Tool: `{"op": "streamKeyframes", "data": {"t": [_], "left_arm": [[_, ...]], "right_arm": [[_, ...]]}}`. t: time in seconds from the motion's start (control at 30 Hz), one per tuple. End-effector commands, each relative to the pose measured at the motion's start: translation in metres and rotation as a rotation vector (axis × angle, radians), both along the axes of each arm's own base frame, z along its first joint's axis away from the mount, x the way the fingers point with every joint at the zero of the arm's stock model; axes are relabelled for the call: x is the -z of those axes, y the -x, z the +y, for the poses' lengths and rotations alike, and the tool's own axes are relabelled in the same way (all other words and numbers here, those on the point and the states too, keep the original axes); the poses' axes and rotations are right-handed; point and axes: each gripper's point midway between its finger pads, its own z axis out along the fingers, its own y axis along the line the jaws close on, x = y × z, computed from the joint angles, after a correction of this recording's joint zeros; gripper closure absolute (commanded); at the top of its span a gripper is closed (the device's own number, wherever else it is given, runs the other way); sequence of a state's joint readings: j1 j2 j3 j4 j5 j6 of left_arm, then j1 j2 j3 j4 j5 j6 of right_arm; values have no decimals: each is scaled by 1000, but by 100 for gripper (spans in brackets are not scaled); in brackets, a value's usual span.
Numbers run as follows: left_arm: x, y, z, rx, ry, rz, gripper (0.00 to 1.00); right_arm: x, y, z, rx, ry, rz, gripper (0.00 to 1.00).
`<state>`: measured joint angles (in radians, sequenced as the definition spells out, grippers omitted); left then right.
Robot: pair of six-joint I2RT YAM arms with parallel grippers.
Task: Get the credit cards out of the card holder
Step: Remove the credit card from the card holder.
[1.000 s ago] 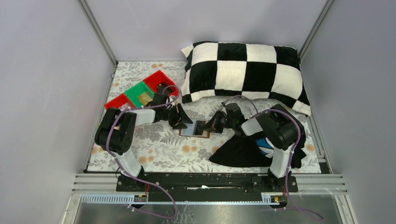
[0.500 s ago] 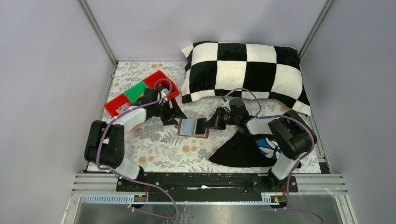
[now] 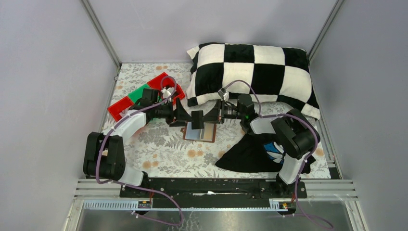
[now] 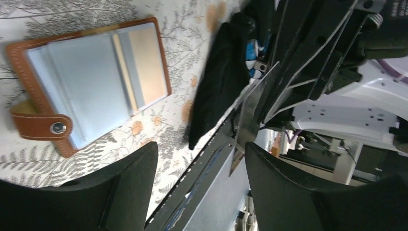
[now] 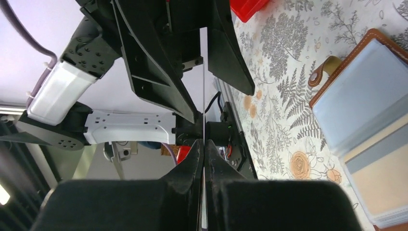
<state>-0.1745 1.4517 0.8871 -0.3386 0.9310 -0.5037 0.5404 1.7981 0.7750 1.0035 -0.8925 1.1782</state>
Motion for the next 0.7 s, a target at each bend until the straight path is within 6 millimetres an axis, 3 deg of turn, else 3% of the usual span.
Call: {"op": "streamKeyframes", "data": {"t": [0.0,0.23,0.3,0.5,0.6,0.63,0.67], "left_arm": [[-34,3,-11,43,164,-79,31],[-37,5,-14,36,216,-54,35],[-37,2,-15,23,221,-56,40],[-39,-4,-16,-17,239,-52,76],[-42,-7,-16,-24,241,-56,100],[-42,-7,-16,-25,240,-54,100],[-44,-9,-16,-27,236,-58,100]], "right_arm": [[-32,0,6,-55,-95,-70,100],[-33,0,15,-71,-97,-70,100],[-33,1,19,-80,-97,-70,100],[-28,1,25,-84,-90,-55,100],[-22,-1,25,-76,-76,-41,100],[-20,-1,25,-74,-66,-34,100],[-18,-2,25,-69,-56,-32,91]]}}
